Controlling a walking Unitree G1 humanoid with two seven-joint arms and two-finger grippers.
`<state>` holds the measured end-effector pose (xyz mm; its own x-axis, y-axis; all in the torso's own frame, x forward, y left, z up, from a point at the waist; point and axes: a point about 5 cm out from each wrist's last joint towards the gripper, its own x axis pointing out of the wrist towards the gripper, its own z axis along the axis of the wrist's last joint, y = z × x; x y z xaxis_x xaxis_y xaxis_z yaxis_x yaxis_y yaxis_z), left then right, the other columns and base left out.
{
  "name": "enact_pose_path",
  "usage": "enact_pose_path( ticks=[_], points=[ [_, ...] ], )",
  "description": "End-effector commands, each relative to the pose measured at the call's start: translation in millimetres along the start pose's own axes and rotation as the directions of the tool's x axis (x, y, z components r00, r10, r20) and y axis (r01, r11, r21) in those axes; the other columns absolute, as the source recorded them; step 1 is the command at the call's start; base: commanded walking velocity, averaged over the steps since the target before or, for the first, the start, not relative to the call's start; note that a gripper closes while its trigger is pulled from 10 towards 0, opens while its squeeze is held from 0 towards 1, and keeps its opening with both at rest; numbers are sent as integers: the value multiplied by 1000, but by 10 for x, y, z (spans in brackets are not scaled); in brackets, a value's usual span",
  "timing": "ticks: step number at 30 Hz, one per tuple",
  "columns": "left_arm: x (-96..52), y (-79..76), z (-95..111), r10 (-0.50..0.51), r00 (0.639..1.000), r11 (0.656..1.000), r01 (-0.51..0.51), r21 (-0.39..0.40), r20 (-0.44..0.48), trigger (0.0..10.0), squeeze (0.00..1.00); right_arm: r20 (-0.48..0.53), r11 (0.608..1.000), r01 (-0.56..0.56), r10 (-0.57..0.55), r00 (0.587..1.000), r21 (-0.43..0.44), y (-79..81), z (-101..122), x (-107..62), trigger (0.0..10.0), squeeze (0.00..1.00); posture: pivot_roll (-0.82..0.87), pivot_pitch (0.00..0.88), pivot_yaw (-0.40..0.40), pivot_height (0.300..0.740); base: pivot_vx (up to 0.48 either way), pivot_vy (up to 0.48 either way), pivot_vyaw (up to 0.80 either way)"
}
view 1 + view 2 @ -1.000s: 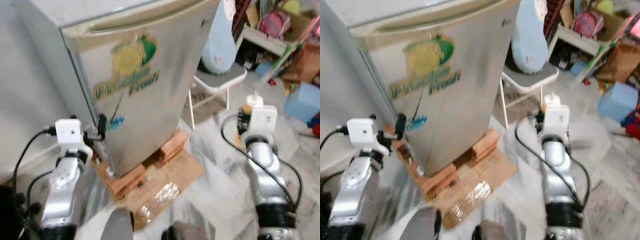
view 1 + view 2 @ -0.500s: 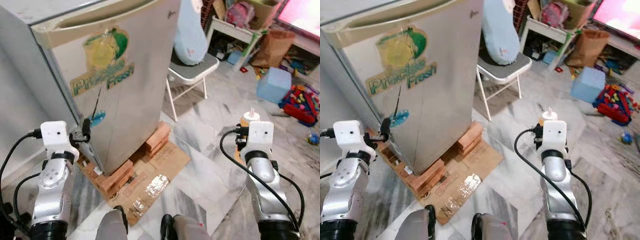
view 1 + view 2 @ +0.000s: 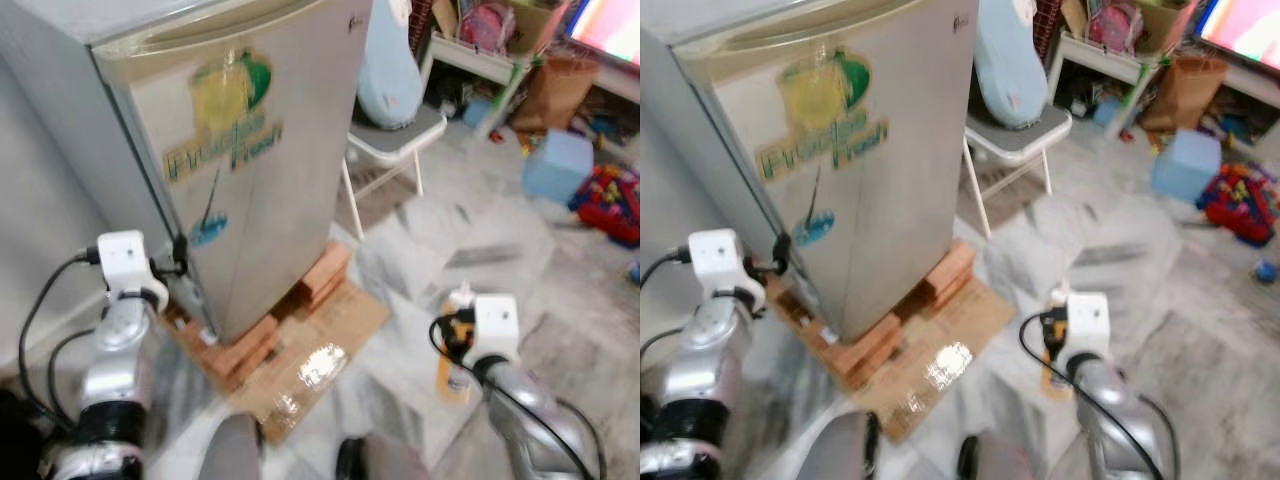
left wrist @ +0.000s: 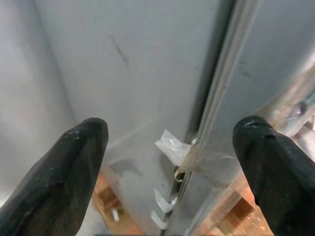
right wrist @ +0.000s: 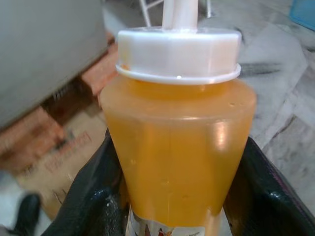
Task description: Restocking fridge
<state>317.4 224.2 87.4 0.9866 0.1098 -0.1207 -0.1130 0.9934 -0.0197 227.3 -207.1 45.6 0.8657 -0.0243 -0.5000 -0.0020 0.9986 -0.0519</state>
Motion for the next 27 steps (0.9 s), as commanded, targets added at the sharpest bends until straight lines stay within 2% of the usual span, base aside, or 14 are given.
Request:
enact_pose_path(
  ticks=[1, 6, 9, 10, 11, 12, 14, 18, 20, 22, 23, 25, 26, 27],
  points=[
    [30, -105, -47, -44, 999, 999, 44, 4, -21, 10000, 0, 11, 1000, -3, 3, 1000, -9, -30, 44, -1, 10000, 0, -4, 142, -100, 740, 0, 0, 0],
    [107, -282, -113, -148, 987, 989, 149, 8, -62, 10000, 0, 0, 1000, -10, 10, 1000, -14, -35, 36, -23, 10000, 0, -19, 137, -99, 740, 0, 0, 0],
    [110, -363, -128, -199, 978, 980, 200, 4, -69, 10000, 0, 3, 1000, -2, 3, 1000, -18, -52, 35, -39, 10000, 0, -25, 135, -98, 740, 0, 0, 0],
    [109, -432, -135, -249, 966, 968, 250, 3, -69, 10000, 0, 6, 1000, 7, -6, 1000, -19, -68, 39, -47, 10000, 0, -27, 134, -98, 740, 0, 0, 0],
    [109, -432, -135, -249, 966, 968, 250, 3, -69, 10000, 0, 6, 1000, 7, -6, 1000, -19, -68, 39, -47, 10000, 0, -27, 134, -98, 740, 0, 0, 0],
    [98, -571, -154, -342, 937, 940, 342, -5, -67, 10000, 0, 9, 1000, 17, -17, 1000, -22, -96, 41, -54, 10000, 0, -30, 130, -98, 740, 0, 0, 0],
    [51, -713, -192, -440, 894, 897, 441, -9, -80, 10000, 0, 12, 999, 28, -27, 1000, -28, -115, 43, -56, 10000, 0, -28, 130, -99, 740, 0, 0, 0],
    [-65, -961, -263, -592, 801, 805, 593, -14, -96, 10000, 0, 23, 995, 81, -80, 997, -54, -171, 53, -68, 10000, 0, -25, 128, -104, 740, 0, 0, 0],
    [-168, -1118, -288, -673, 733, 737, 676, -16, -99, 10000, 0, 38, 990, 124, -122, 992, -60, -224, 64, -78, 10000, 0, -21, 126, -106, 740, 0, 0, 0],
    [-232, -1207, -300, -719, 688, 693, 721, -21, -97, 10000, 0, 46, 988, 145, -142, 989, -62, -251, 70, -86, 10000, 0, -21, 126, -106, 740, 0, 0, 0],
    [-355, -1375, -290, -790, 606, 610, 793, -19, -93, 10000, 0, 42, 980, 192, -190, 981, -45, -312, 54, -89, 10000, 0, -16, 123, -102, 740, 0, 0, 0],
    [-438, -1485, -276, -830, 551, 554, 832, -22, -89, 10000, 0, 38, 974, 223, -222, 974, -33, -351, 41, -92, 10000, 0, -16, 123, -102, 740, 0, 0, 0],
    [-539, -1611, -241, -876, 475, 478, 878, -20, -83, 10000, 0, 35, 968, 251, -250, 968, -24, -380, 31, -96, 10000, 0, -11, 121, -97, 740, 0, 0, 0],
    [-539, -1611, -241, -876, 475, 478, 878, -20, -83, 10000, 0, 35, 968, 251, -250, 968, -24, -380, 31, -96, 10000, 0, -11, 121, -97, 740, 0, 0, 0]
  ],
)
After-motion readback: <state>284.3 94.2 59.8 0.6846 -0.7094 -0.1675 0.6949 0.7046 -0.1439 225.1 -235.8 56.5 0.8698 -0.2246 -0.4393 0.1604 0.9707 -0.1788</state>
